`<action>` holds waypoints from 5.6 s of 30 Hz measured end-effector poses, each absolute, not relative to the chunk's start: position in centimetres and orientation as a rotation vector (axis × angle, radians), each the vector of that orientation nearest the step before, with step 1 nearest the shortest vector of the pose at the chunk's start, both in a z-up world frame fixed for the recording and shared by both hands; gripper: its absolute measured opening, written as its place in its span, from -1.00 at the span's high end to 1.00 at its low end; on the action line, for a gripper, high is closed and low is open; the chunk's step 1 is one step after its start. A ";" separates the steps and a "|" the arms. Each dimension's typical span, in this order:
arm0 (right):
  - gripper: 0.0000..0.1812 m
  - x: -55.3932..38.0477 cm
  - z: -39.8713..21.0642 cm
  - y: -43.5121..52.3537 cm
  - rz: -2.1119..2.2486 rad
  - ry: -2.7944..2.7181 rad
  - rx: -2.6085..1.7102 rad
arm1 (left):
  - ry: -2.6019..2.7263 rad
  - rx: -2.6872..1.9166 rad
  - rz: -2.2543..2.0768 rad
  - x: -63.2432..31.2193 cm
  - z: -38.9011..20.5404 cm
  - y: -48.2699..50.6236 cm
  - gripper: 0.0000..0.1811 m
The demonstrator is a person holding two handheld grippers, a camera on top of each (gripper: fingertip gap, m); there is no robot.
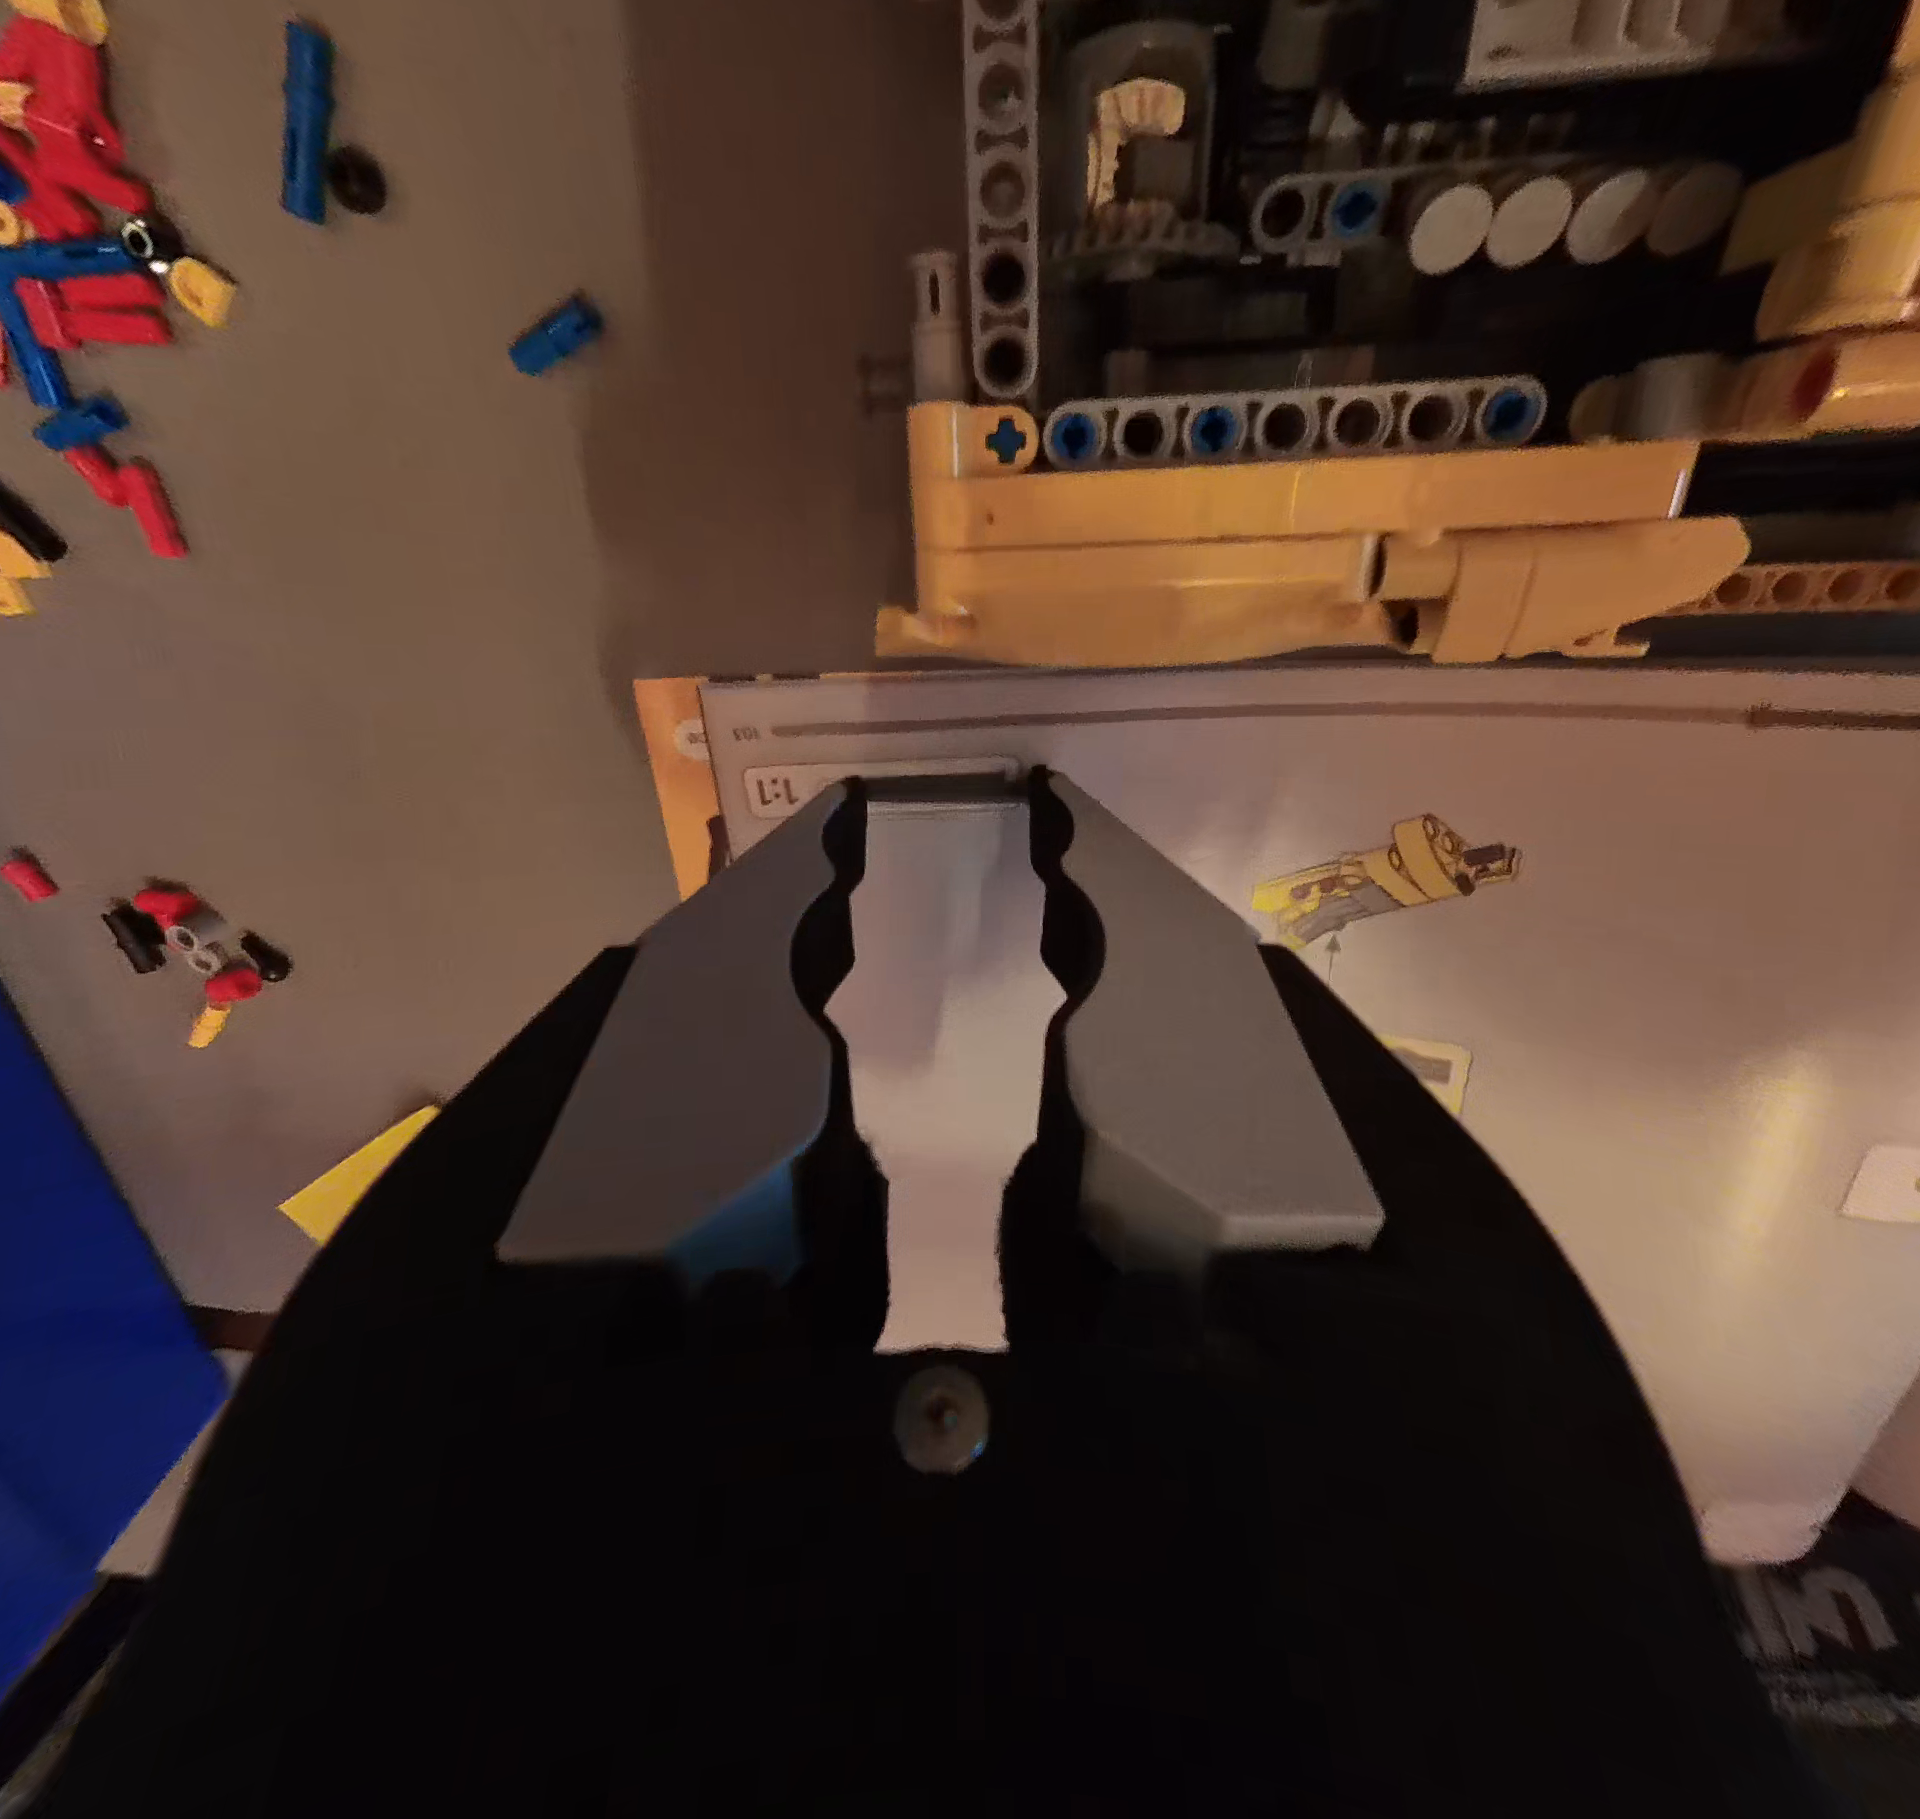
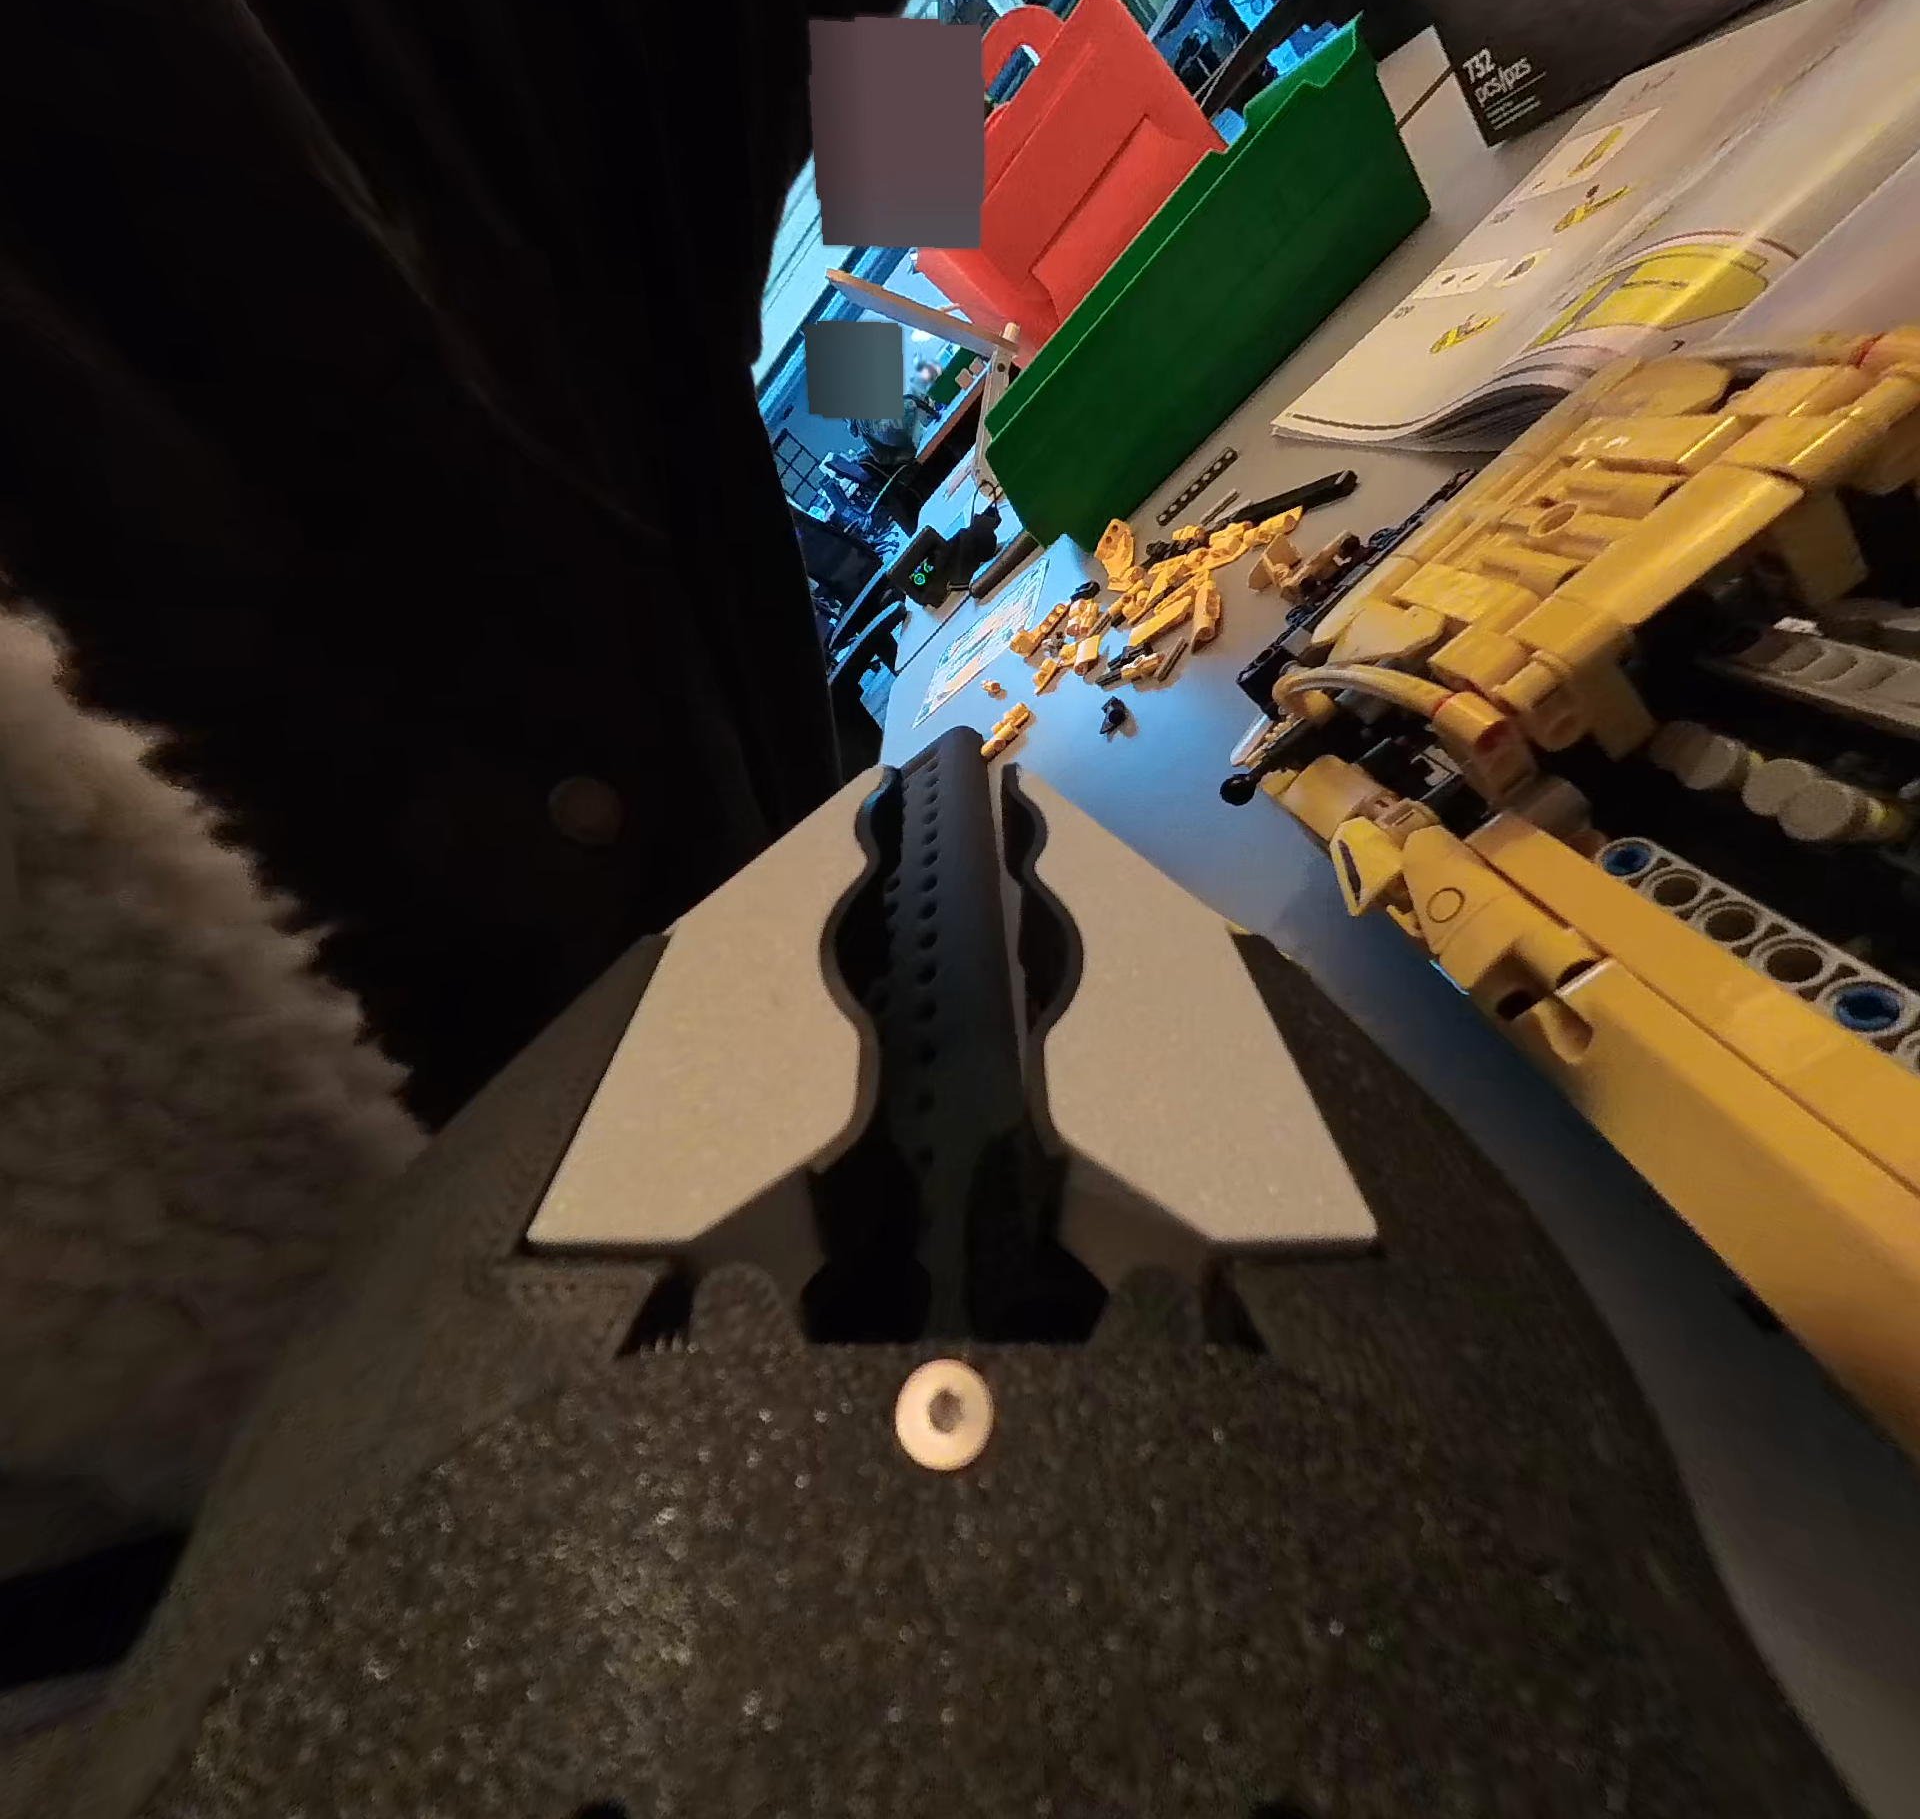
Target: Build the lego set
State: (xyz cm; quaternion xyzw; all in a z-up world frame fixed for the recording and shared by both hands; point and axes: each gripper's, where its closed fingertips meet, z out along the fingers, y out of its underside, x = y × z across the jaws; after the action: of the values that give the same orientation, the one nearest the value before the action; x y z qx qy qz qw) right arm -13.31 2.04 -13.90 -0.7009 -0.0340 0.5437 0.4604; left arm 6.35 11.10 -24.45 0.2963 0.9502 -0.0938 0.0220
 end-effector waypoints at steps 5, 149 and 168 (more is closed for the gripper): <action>0.81 -13.3 -13.6 1.9 1.358 -0.078 -1.703 | 2.987 0.892 -0.250 6.9 -24.5 11.5 0.66; 0.90 -20.4 -16.2 -0.8 1.070 -0.674 -1.852 | 1.880 -1.243 -0.917 -20.5 -16.5 -0.8 0.96; 0.97 -20.0 -15.0 -1.0 1.095 -0.662 -1.806 | 1.853 -1.177 -0.956 -20.3 -15.5 -1.5 0.96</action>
State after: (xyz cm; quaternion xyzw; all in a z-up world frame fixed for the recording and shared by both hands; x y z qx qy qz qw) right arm -20.03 -1.02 -15.00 -0.7297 -0.2675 0.4424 0.4475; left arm -20.29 -1.50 -15.48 -0.4575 0.7205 -0.3718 0.3651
